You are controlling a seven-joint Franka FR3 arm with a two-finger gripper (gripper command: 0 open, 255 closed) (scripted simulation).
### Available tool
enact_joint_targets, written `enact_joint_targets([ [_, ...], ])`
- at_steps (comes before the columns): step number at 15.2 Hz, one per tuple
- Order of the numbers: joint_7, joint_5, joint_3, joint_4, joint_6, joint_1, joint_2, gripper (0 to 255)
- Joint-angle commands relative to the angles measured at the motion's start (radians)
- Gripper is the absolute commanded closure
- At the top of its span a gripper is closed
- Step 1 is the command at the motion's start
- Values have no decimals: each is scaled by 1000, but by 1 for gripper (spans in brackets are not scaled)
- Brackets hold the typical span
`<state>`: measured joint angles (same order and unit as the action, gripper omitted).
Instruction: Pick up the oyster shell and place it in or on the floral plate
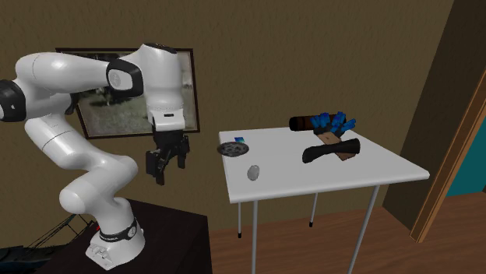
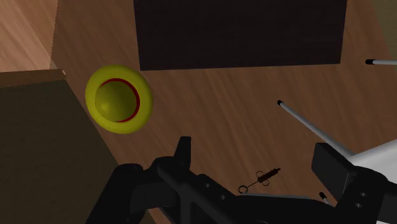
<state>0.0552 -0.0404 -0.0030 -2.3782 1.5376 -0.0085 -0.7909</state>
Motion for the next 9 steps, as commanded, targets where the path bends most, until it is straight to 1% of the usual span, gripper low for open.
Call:
enact_joint_targets([
  [1,0,0,0,0,0,0,0,0],
  [5,158,58,110,-56,99,12,-8,0],
  [9,316,103,227,-83,206,18,21,0],
])
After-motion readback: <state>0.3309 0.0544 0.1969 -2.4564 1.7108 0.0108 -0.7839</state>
